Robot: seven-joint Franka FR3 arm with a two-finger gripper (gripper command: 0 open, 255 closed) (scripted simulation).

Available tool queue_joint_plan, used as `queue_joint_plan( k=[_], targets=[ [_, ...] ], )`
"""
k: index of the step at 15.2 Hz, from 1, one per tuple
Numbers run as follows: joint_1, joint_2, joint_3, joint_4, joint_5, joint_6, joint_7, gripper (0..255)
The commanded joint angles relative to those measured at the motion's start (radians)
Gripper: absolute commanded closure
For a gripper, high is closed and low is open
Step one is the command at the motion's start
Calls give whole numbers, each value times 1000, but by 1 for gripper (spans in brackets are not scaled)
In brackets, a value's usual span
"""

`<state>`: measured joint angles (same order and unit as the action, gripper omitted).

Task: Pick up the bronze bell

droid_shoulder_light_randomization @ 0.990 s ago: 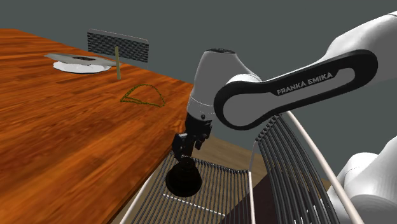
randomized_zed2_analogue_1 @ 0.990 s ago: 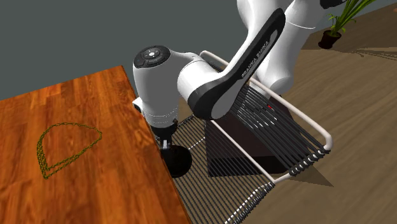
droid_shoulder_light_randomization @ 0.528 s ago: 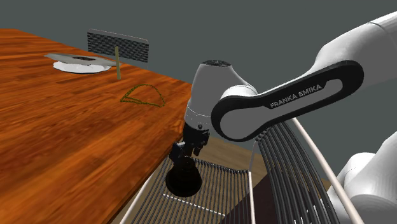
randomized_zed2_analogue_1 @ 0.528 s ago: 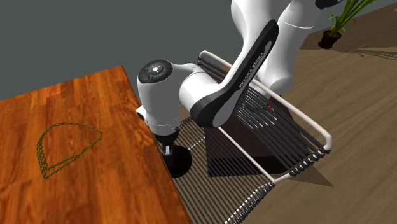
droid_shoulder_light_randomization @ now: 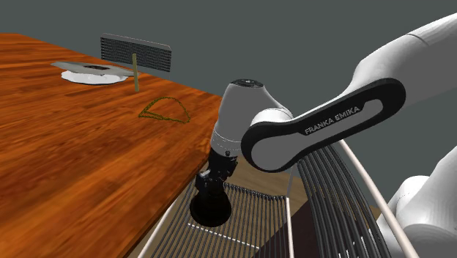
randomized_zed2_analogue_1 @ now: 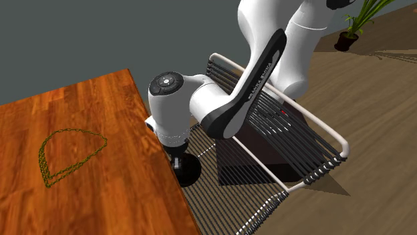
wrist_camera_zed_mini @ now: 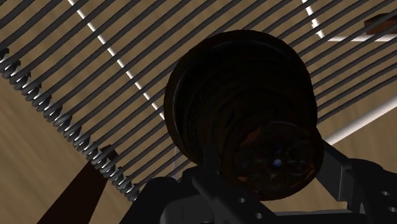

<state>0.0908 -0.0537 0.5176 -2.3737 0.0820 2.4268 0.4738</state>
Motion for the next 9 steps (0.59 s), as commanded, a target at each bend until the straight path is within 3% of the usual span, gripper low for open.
queue_joint_plan(
  k=[1, 9],
  targets=[
    [0, 6, 0, -7, 0, 3, 2, 255],
    [-2, -39, -7, 43, 23, -87, -18, 255]
  ],
)
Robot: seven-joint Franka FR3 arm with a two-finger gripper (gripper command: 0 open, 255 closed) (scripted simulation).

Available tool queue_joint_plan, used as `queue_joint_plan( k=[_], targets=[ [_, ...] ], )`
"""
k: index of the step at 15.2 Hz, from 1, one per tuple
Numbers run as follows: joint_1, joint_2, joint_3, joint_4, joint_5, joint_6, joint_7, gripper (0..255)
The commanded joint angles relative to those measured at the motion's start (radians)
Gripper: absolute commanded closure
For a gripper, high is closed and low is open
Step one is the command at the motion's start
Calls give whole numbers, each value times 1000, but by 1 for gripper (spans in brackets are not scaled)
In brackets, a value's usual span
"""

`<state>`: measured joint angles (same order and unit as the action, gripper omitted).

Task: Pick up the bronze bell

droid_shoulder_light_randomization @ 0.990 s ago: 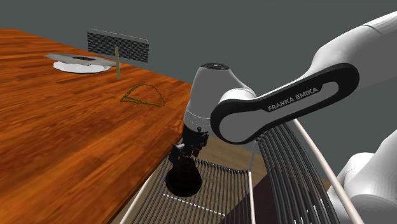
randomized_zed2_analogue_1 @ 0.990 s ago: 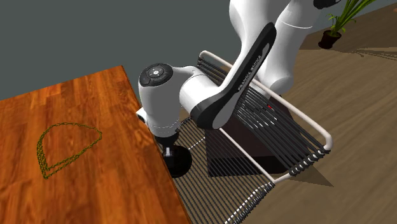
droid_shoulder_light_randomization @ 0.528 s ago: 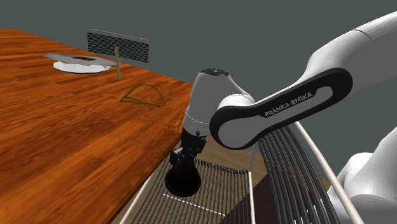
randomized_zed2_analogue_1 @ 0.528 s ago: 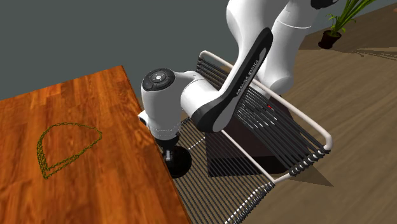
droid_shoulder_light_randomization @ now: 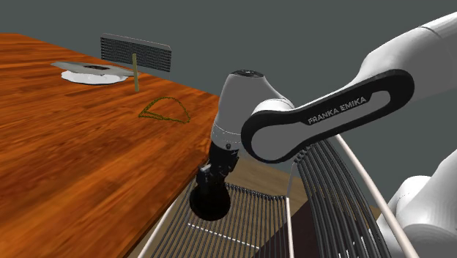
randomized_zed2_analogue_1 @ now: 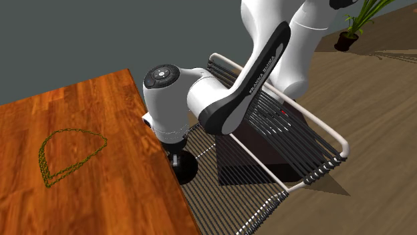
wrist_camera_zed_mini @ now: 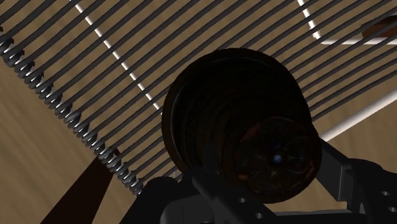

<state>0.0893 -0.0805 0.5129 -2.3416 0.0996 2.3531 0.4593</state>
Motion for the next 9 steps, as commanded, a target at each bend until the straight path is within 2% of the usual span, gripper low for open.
queue_joint_plan(
  k=[1, 9],
  targets=[
    [-1, -21, -4, 17, 10, -27, -6, 255],
    [0, -79, -15, 76, 35, -140, -23, 255]
  ],
)
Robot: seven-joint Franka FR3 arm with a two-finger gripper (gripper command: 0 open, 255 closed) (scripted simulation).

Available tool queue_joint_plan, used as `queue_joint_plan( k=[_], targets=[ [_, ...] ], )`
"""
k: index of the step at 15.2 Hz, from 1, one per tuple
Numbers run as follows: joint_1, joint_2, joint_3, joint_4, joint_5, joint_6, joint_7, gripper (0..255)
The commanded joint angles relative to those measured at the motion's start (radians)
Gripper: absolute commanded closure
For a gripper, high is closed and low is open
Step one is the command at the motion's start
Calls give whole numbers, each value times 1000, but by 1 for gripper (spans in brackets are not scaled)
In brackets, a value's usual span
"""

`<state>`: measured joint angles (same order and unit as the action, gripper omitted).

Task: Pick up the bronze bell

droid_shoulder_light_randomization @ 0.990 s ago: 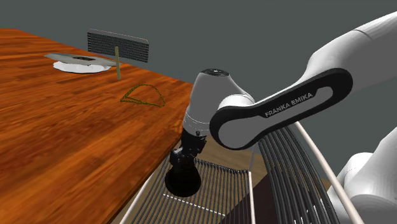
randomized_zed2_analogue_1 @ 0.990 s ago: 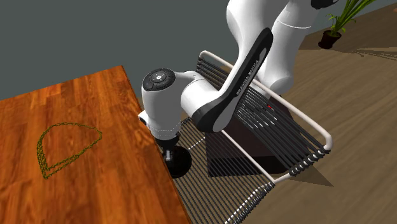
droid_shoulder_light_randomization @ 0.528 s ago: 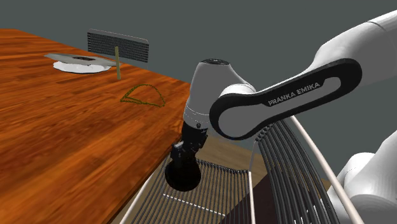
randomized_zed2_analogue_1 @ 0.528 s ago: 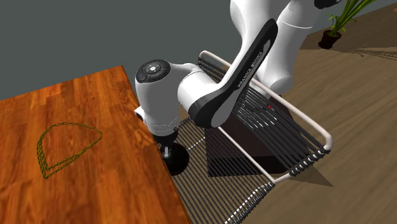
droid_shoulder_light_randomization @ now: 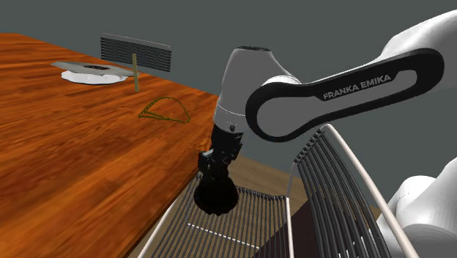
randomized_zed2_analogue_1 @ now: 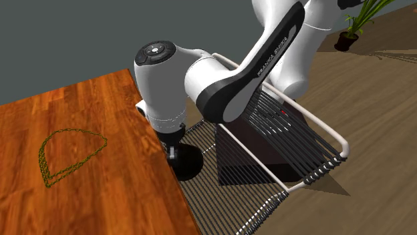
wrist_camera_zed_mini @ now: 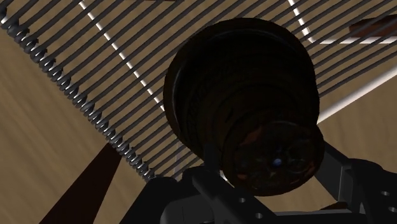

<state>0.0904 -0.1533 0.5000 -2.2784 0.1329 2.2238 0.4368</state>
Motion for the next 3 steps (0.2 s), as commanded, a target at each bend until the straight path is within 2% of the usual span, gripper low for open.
queue_joint_plan(
  k=[1, 3],
  targets=[
    [-1, -13, -4, 21, 4, -25, -2, 255],
    [-1, -14, -4, 22, 4, -27, -3, 255]
  ],
)
